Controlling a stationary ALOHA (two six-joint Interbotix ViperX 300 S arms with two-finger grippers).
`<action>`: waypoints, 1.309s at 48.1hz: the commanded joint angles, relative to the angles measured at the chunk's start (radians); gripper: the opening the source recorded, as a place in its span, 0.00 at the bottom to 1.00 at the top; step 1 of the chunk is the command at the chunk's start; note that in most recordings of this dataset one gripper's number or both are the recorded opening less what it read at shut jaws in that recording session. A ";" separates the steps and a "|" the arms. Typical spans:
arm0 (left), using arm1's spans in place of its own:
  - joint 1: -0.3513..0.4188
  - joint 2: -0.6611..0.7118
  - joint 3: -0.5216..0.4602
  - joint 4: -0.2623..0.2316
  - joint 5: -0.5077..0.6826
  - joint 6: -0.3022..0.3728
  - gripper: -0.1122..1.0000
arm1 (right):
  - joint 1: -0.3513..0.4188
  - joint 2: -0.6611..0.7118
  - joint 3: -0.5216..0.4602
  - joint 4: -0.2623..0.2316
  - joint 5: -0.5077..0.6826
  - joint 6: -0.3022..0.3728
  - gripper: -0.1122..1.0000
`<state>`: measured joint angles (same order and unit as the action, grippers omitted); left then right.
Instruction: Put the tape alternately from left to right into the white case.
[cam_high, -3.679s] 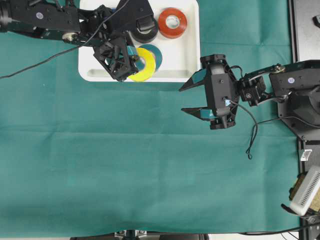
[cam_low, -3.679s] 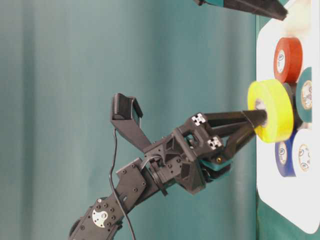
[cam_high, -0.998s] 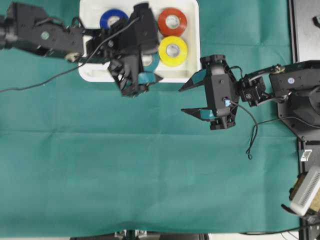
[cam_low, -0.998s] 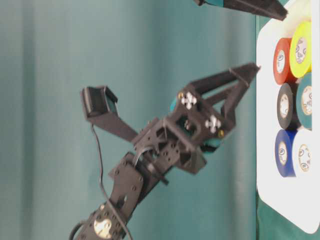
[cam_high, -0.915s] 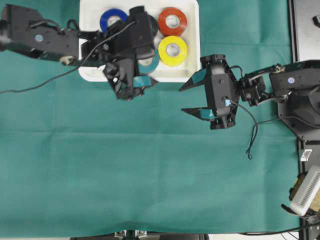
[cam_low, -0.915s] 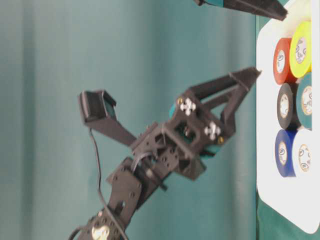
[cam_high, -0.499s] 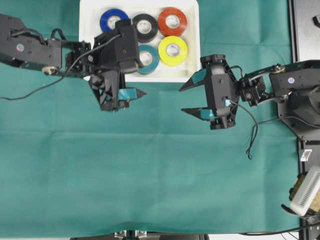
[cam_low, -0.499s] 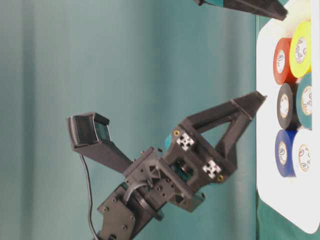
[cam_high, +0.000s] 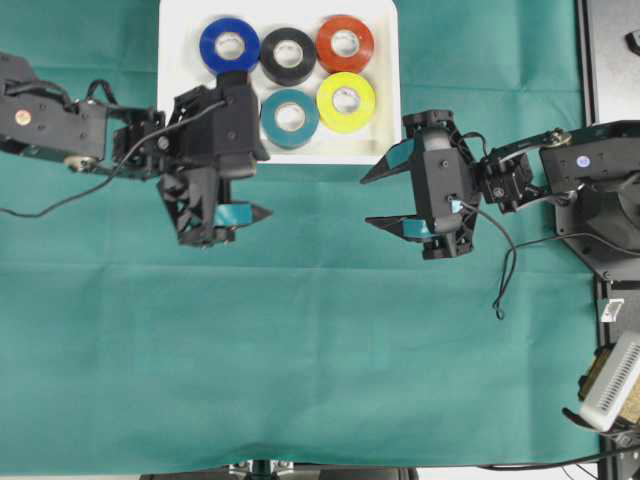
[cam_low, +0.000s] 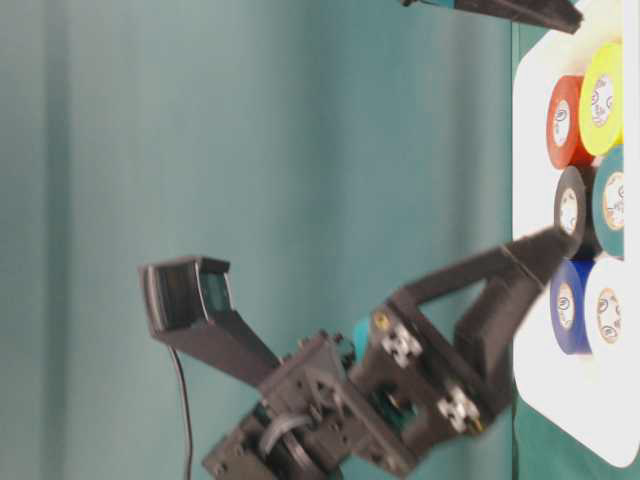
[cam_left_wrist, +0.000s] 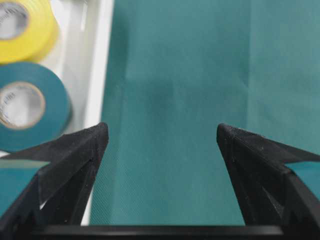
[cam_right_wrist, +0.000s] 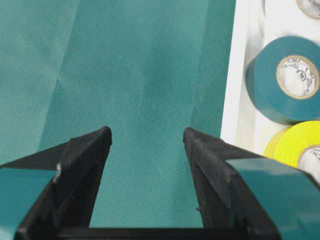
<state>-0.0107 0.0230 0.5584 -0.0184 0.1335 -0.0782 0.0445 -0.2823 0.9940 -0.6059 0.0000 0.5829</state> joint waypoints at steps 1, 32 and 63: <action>-0.017 -0.037 0.006 0.000 -0.008 0.002 0.69 | 0.002 -0.017 -0.005 0.000 -0.008 0.002 0.68; -0.071 -0.066 0.051 -0.002 -0.008 0.100 0.69 | 0.002 -0.023 -0.005 0.000 -0.008 0.002 0.68; -0.064 -0.190 0.160 -0.002 -0.009 0.098 0.68 | 0.002 -0.161 0.060 0.000 -0.009 0.002 0.68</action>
<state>-0.0782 -0.1304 0.7194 -0.0184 0.1335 0.0199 0.0445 -0.4157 1.0554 -0.6059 0.0000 0.5829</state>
